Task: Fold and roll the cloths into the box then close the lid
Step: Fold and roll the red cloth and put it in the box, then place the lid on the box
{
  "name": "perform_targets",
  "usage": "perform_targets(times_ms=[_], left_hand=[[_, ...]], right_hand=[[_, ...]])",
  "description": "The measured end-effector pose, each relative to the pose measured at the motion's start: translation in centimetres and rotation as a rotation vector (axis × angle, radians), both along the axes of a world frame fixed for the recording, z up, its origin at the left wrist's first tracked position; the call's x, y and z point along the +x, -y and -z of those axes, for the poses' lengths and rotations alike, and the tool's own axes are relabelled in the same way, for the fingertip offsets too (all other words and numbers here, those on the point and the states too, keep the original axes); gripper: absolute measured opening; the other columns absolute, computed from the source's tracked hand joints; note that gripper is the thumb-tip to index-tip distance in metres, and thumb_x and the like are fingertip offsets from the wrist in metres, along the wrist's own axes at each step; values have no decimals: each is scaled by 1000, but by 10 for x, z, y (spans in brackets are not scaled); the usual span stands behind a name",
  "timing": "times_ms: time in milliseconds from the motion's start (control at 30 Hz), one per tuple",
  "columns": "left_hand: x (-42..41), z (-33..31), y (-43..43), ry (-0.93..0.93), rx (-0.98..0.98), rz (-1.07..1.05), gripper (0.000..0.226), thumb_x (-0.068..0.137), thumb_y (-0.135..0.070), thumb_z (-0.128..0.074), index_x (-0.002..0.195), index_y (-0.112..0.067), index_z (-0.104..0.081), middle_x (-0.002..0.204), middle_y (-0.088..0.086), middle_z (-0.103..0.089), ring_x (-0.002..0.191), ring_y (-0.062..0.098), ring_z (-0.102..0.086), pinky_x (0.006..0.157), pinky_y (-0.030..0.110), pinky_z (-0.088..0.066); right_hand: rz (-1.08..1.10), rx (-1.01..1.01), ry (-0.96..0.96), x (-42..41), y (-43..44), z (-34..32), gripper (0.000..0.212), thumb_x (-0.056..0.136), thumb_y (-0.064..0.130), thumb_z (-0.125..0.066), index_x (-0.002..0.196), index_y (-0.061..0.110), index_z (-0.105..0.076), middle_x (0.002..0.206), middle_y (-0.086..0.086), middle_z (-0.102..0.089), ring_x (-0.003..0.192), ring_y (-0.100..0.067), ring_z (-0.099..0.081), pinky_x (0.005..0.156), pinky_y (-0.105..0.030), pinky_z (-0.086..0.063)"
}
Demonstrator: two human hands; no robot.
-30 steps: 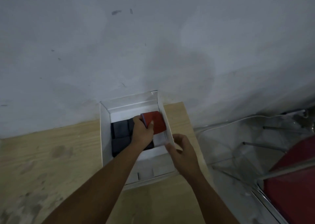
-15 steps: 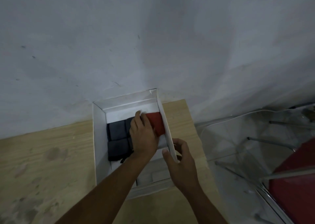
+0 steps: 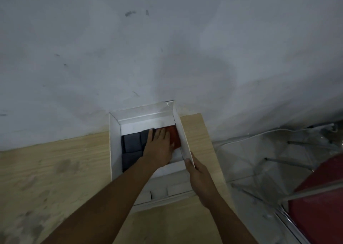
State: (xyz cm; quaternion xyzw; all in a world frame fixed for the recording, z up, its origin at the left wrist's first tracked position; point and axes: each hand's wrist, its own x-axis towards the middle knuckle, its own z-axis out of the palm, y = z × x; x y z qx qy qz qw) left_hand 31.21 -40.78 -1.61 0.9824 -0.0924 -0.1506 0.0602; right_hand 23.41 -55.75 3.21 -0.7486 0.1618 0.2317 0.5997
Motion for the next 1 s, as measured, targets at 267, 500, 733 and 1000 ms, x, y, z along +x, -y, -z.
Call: perform_targets(times_ms=[267, 500, 733, 1000], left_hand=[[-63, -72, -71, 435, -254, -202, 23, 94, -20, -53, 114, -12, -62, 137, 10, -52, 137, 29, -40, 116, 56, -13], [-160, -95, -162, 447, -640, -658, 38, 96, -12, -52, 132, -3, -48, 134, 13, -49, 119, 15, -45, 100, 18, -30], [-265, -85, -240, 194, -729, -935, 29, 99, -28, -43, 108, -12, -66, 102, 6, -68, 89, 20, -62, 77, 32, -47], [-346, -90, -320, 242, -970, -965, 24, 98, -34, -46, 78, -27, -56, 73, 3, -55, 68, 11, -51, 62, 22, -39]], right_hand=[[102, 35, -1, -25, -12, -14, 47, 100, 33, -43, 145, 18, -38, 150, 4, -40, 137, -16, -37, 113, -31, -27], [90, 96, -13, -71, -55, -30, 50, 100, 34, -44, 145, 16, -36, 146, 2, -42, 138, -21, -36, 108, -31, -28], [40, 128, -9, -129, -133, -36, 50, 100, 32, -44, 146, 15, -35, 150, 0, -39, 139, -22, -36, 115, -40, -28], [-11, 94, -4, -187, -233, -37, 49, 100, 34, -44, 144, 13, -40, 148, -4, -43, 135, -26, -41, 112, -43, -34]])
